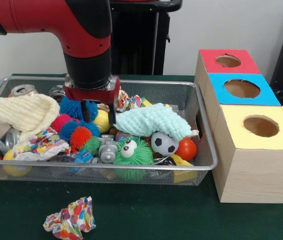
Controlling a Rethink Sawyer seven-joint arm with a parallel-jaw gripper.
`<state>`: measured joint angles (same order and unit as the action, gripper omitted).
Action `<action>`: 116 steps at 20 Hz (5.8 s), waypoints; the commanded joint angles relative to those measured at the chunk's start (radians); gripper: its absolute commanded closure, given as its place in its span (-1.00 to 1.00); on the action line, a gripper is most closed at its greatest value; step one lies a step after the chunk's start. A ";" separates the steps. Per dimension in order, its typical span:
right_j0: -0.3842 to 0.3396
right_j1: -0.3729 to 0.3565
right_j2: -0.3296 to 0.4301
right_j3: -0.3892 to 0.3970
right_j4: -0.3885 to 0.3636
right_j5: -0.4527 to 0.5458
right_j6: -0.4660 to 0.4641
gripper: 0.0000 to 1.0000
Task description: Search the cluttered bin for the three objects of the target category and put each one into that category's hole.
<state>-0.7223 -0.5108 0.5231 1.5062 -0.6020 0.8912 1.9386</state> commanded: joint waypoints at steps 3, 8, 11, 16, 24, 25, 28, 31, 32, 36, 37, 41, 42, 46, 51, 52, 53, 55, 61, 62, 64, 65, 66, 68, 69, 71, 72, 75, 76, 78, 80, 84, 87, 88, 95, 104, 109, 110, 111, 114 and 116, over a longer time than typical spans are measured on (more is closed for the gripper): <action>-0.009 -0.020 0.019 -0.011 -0.001 0.018 -0.148 -1.00; -0.007 -0.032 0.020 0.001 -0.010 -0.011 -0.139 -1.00; -0.007 -0.032 0.020 -0.002 -0.008 -0.005 -0.141 -1.00; -0.004 -0.028 0.022 -0.018 -0.003 0.013 -0.149 -1.00; 0.000 -0.025 0.018 -0.027 -0.006 0.014 -0.144 -1.00; 0.003 -0.022 0.017 -0.033 -0.007 0.015 -0.143 -1.00; 0.008 -0.013 0.019 -0.054 -0.009 0.028 -0.151 -1.00; 0.012 0.000 0.022 -0.079 -0.004 0.045 -0.159 -1.00; 0.013 0.003 0.022 -0.088 -0.002 0.054 -0.161 -1.00; 0.023 0.022 0.026 -0.139 0.004 0.093 -0.182 -1.00; 0.023 0.023 0.026 -0.142 0.003 0.094 -0.186 -1.00; 0.024 0.027 0.025 -0.149 0.000 0.081 -0.190 -1.00; 0.025 0.029 0.024 -0.152 -0.001 0.077 -0.190 -1.00; 0.026 0.033 0.023 -0.157 -0.004 0.063 -0.190 -1.00; 0.026 0.027 0.018 -0.140 -0.022 0.021 -0.182 -1.00; 0.026 0.026 0.018 -0.138 -0.024 0.015 -0.180 -1.00; 0.026 0.026 0.017 -0.134 -0.026 0.009 -0.178 -1.00; 0.026 0.024 0.015 -0.125 -0.033 -0.007 -0.173 -1.00; 0.031 0.014 0.004 -0.093 -0.074 -0.076 -0.159 -1.00; 0.032 0.013 0.002 -0.088 -0.081 -0.091 -0.151 -1.00; 0.032 0.012 0.000 -0.080 -0.090 -0.111 -0.144 -1.00; 0.031 0.012 0.001 -0.077 -0.091 -0.115 -0.141 -1.00; 0.031 0.012 0.001 -0.075 -0.092 -0.120 -0.139 -1.00; 0.031 0.011 -0.001 -0.069 -0.094 -0.129 -0.133 -1.00; 0.031 0.010 -0.002 -0.068 -0.095 -0.133 -0.130 -1.00; 0.030 0.008 -0.005 -0.060 -0.097 -0.148 -0.122 -1.00; 0.028 0.007 -0.006 -0.054 -0.098 -0.159 -0.118 -1.00; 0.026 0.005 -0.009 -0.042 -0.104 -0.182 -0.111 -1.00; 0.027 0.005 -0.011 -0.041 -0.105 -0.184 -0.109 -1.00; 0.029 0.003 -0.016 -0.039 -0.111 -0.192 -0.106 -1.00; 0.030 0.003 -0.019 -0.036 -0.114 -0.202 -0.102 -1.00; 0.030 0.003 -0.022 -0.035 -0.115 -0.208 -0.102 -1.00; 0.031 0.004 -0.023 -0.033 -0.116 -0.215 -0.098 -1.00; 0.031 0.005 -0.024 -0.033 -0.117 -0.217 -0.096 -1.00; 0.037 0.002 -0.030 -0.028 -0.113 -0.220 -0.074 -1.00; 0.038 0.000 -0.030 -0.023 -0.107 -0.223 -0.063 -1.00; 0.039 0.005 -0.034 -0.018 -0.119 -0.254 -0.048 -1.00; 0.038 0.005 -0.035 -0.016 -0.122 -0.261 -0.047 -1.00; 0.039 0.005 -0.036 -0.013 -0.123 -0.268 -0.044 -1.00; 0.041 0.004 -0.042 -0.008 -0.126 -0.279 -0.043 -1.00; 0.041 0.004 -0.043 -0.007 -0.124 -0.284 -0.044 -1.00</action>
<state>-0.6952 -0.5254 0.5177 1.4016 -0.6750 0.6578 1.9386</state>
